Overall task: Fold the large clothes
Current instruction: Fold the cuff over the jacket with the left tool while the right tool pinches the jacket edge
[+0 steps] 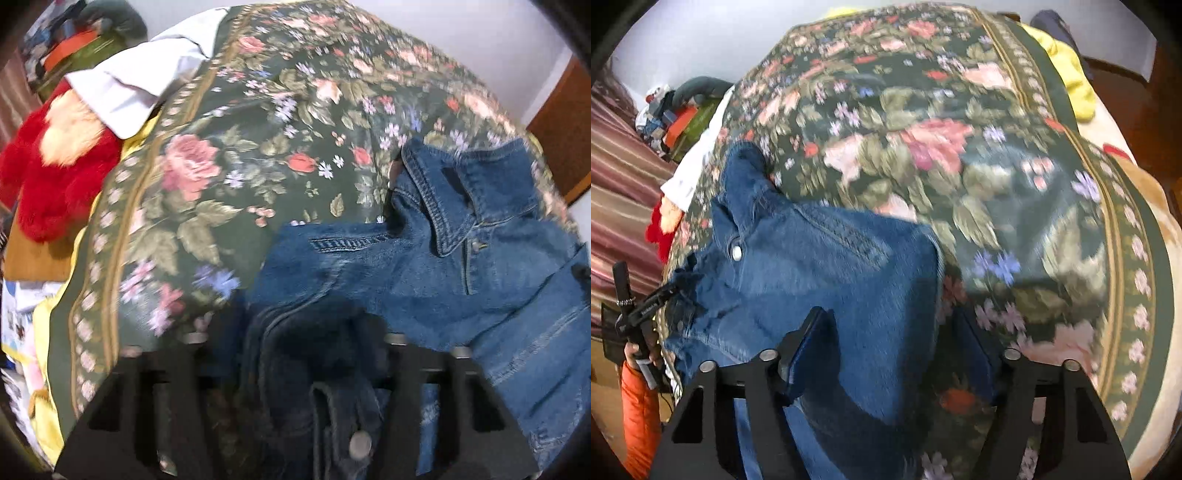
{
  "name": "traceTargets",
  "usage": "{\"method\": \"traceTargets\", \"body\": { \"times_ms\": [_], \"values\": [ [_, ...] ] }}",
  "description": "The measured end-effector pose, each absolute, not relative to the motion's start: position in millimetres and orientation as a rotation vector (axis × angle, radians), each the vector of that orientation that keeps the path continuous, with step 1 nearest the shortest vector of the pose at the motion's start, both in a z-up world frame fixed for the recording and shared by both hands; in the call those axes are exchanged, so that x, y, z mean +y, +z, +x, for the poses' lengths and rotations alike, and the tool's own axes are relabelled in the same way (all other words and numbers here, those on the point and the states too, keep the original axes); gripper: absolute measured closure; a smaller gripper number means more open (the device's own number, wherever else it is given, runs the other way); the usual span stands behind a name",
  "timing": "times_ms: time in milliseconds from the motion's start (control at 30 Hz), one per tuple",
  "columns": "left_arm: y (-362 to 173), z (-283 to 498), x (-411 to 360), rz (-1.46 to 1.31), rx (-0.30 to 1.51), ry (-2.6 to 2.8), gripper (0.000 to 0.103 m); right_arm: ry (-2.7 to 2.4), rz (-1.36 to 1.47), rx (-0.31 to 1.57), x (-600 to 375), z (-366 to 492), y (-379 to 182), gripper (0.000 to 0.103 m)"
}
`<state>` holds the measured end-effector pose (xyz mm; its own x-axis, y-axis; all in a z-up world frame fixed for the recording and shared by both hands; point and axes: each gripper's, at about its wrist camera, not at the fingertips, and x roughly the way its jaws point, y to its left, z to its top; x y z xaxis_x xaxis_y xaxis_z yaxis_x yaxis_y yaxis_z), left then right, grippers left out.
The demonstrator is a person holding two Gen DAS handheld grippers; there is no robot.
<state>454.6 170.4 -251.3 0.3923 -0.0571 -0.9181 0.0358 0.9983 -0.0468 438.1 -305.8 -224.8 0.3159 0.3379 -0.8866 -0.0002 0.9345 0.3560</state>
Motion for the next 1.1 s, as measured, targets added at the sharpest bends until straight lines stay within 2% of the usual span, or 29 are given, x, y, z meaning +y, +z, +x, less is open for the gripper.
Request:
{"method": "traceTargets", "body": {
  "times_ms": [33,67,133,233,333,533,733,933,1100],
  "values": [
    [-253,456,167,-0.004,1.163,-0.044,0.065,0.245,0.315,1.225,-301,441,-224,0.057],
    [-254,458,164,0.004,1.161,-0.032,0.069,0.243,0.311,1.222,-299,442,-225,0.060],
    [-253,458,161,0.000,1.158,-0.007,0.073,0.232,0.267,1.200,-291,445,-224,0.078],
    [-236,450,160,-0.016,1.113,-0.015,0.079,0.214,0.111,1.149,-274,448,-213,0.091],
    [-208,441,161,-0.035,1.037,-0.028,0.081,0.191,0.012,1.089,-262,459,-197,0.094],
    [-162,439,181,-0.096,0.918,0.001,0.082,0.198,-0.012,1.039,-243,493,-186,0.094],
    [-196,469,222,-0.118,0.999,0.126,0.081,0.218,-0.001,1.025,-219,529,-188,0.093],
    [-243,478,258,-0.211,1.063,0.173,0.071,0.212,0.011,1.067,-219,542,-210,0.093],
    [-242,471,244,-0.104,1.029,0.183,0.070,0.260,0.001,1.092,-228,537,-212,0.092]
  ]
}}
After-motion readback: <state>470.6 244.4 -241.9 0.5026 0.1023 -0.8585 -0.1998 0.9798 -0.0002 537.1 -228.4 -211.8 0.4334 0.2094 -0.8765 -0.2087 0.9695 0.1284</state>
